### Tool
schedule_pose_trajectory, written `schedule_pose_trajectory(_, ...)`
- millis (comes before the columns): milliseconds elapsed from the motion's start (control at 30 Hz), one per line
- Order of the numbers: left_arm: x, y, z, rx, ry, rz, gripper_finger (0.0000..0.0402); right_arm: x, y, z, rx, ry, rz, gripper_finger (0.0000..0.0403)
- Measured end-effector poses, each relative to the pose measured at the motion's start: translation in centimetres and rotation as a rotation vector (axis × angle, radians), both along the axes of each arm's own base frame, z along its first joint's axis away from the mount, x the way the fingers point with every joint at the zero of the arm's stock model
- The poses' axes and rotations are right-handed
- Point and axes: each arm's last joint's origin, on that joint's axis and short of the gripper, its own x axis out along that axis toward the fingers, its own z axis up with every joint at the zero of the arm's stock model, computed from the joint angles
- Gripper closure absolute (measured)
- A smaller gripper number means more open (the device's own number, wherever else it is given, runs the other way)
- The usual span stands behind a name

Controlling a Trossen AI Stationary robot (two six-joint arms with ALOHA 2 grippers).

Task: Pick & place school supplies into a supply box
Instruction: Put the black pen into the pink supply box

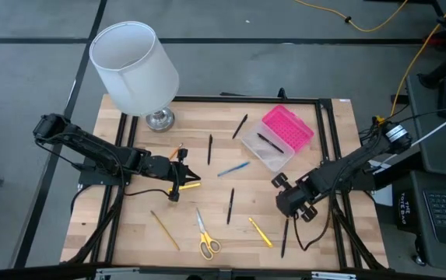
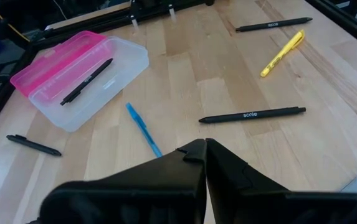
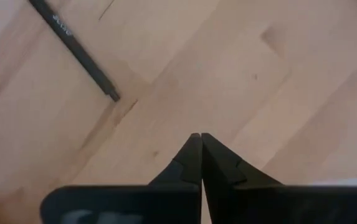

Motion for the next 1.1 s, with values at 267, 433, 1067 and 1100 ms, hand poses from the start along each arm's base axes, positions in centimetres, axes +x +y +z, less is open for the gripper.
schedule_pose_trajectory(267,0.0,0.0,0.0,-0.006,0.001,-0.01,0.0398,2.0,1.7,-0.3,-0.015,0.028,0.075,0.04)
schedule_pose_trajectory(433,0.0,0.0,0.0,-0.001,0.0,0.0,0.0398,2.5,3.2,-0.6,-0.042,0.121,0.112,0.04)
schedule_pose_trajectory(1067,0.0,0.0,0.0,0.007,-0.002,0.013,0.0398,2.7,8.2,0.3,-0.007,0.09,0.132,0.0396)
schedule_pose_trajectory(1100,0.0,0.0,0.0,0.007,-0.002,0.013,0.0398,2.7,8.2,0.3,-0.002,0.09,0.11,0.0396)
